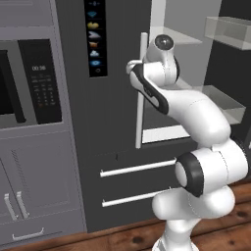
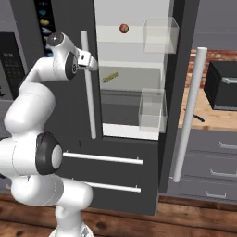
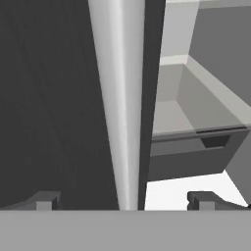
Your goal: Retrieve the butter from the fridge and place it on a plate on the dining table. Then retrieve the butter knife by the fridge and place it near the plate.
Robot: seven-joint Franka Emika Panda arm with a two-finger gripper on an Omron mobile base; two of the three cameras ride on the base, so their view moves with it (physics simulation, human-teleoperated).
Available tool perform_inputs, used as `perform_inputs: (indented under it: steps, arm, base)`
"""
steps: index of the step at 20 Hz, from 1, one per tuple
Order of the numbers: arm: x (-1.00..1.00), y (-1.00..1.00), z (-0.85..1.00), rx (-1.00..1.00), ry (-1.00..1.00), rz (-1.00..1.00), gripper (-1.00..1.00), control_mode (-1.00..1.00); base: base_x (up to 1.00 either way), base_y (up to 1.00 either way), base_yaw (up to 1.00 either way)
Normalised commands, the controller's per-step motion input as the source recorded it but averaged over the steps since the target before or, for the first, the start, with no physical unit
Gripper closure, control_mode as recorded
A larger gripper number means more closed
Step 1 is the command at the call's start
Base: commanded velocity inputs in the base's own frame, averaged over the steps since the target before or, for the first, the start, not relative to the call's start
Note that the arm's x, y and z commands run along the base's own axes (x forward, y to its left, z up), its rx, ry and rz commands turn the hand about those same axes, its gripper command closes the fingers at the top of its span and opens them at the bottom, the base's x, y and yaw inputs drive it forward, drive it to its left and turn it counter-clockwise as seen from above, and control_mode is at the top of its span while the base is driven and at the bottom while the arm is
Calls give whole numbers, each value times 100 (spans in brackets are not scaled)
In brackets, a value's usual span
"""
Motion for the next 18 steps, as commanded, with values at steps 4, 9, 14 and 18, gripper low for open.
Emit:
perform_inputs:
  steps: [4,9,14,18]
  arm:
    - [24,-6,-3,0,0,0,-100,-100]
    - [35,0,-4,0,0,0,-100,-100]
    - [41,0,-5,0,-2,0,-100,-100]
    - [34,0,0,0,0,0,-100,-100]
  base:
    - [0,0,0]
    - [0,0,0]
    - [0,0,0]
    - [0,0,0]
